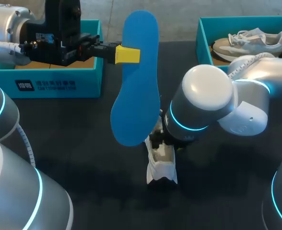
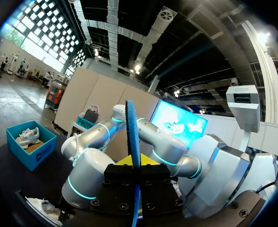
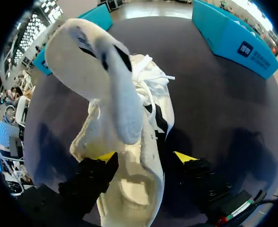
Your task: Take the shoe out of the shoebox, open the shoe tongue, remove and reinsert the insole, then place the shoe into the shoebox
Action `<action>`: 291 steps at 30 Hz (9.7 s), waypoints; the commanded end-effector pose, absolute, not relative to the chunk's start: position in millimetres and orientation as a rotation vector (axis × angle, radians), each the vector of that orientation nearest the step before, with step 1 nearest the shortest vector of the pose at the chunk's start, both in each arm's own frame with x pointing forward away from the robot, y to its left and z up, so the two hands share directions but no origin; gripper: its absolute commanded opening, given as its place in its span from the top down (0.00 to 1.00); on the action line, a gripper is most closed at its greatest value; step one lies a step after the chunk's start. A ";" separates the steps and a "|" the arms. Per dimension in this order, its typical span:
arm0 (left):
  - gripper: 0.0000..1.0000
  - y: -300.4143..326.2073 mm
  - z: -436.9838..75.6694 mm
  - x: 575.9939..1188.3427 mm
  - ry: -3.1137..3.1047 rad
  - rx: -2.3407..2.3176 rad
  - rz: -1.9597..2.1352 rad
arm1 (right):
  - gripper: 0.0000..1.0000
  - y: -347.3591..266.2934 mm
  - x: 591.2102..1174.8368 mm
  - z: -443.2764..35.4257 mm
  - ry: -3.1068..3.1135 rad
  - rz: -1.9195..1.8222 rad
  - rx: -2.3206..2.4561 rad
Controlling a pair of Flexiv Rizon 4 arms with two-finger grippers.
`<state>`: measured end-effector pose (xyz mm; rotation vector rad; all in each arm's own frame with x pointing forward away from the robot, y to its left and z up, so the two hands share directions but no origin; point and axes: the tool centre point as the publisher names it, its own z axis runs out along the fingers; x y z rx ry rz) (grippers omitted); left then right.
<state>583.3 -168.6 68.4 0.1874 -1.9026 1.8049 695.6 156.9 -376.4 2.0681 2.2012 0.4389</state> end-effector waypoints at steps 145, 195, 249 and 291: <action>1.00 -170.6 77.9 614.9 -2.320 -0.555 2.213 | 0.00 108.6 733.0 -185.3 2.492 2.068 2.201; 1.00 -174.5 8.2 662.4 -2.378 -2.350 2.329 | 0.00 108.6 733.0 -185.3 2.492 2.068 2.201; 1.00 -165.4 -134.2 694.5 -2.236 -3.346 1.661 | 0.00 108.6 733.0 -185.3 2.492 2.068 2.201; 1.00 -162.5 -141.1 694.5 -2.179 -3.408 1.657 | 0.00 148.8 760.1 -161.5 2.424 2.086 2.284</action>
